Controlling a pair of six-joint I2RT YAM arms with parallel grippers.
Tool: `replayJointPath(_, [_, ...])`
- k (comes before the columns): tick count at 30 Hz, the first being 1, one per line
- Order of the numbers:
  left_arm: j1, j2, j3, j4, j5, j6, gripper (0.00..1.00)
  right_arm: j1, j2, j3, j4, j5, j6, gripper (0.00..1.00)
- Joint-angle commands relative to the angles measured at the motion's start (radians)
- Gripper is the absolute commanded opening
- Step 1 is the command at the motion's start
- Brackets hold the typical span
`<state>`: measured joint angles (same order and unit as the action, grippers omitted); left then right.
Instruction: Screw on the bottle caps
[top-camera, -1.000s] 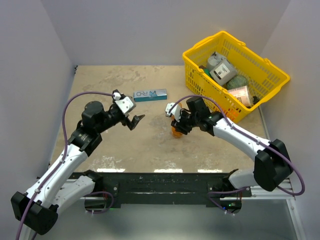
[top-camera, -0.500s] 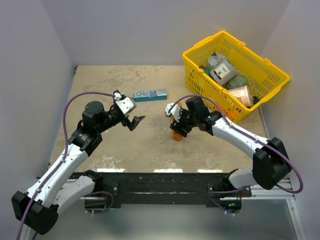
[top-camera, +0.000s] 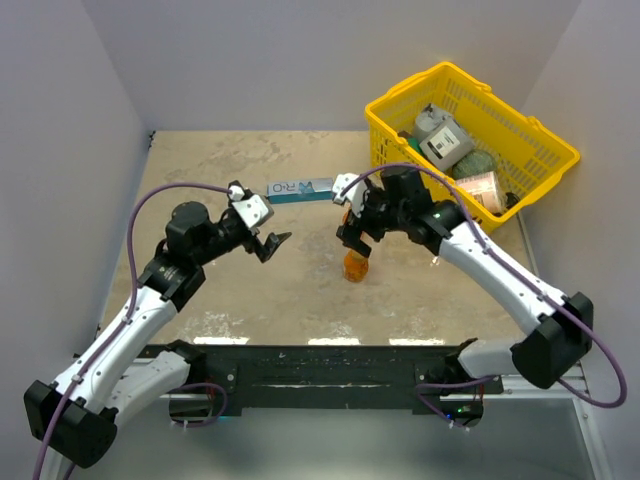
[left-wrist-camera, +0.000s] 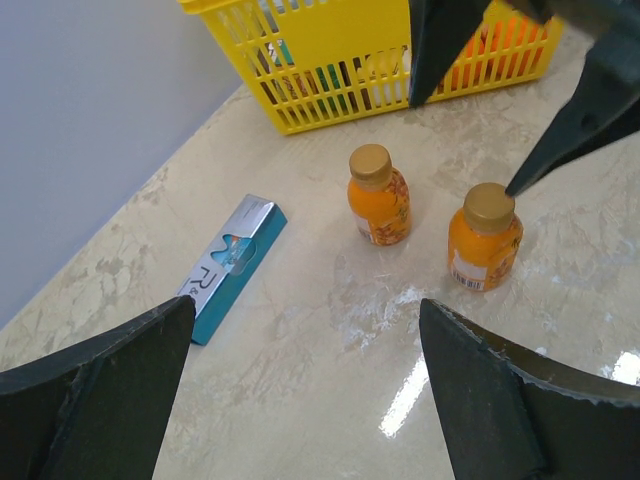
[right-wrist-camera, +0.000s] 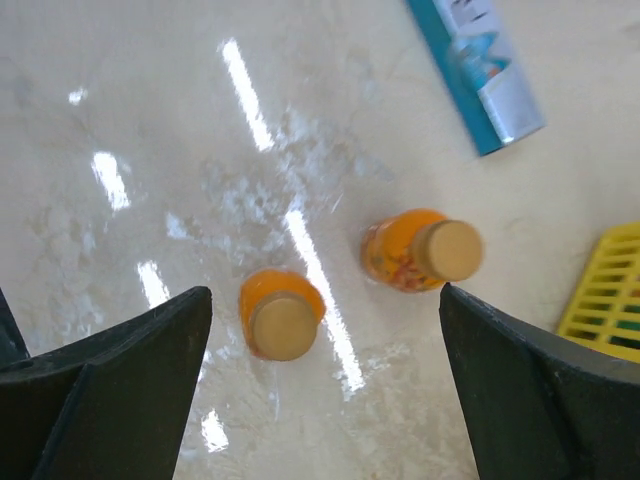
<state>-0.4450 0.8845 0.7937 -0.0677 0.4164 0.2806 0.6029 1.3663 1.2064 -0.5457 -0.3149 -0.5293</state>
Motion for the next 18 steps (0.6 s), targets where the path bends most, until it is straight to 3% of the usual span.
replayJointPath(1, [0.008,0.007,-0.008,0.080,-0.005,-0.004,1.00,0.003,-0.125,0.119,-0.028,0.109,0.151,0.99])
replayJointPath(5, [0.014,0.021,-0.025,0.109,-0.033,-0.023,1.00,0.003,-0.138,0.189,-0.074,0.328,0.339,0.99])
replayJointPath(10, [0.022,0.056,-0.021,0.123,-0.024,-0.041,0.99,0.003,-0.130,0.202,-0.165,0.523,0.382,0.99])
replayJointPath(18, [0.038,0.125,0.042,0.111,-0.044,-0.032,0.99,-0.009,-0.239,0.070,-0.102,0.573,0.348,0.99])
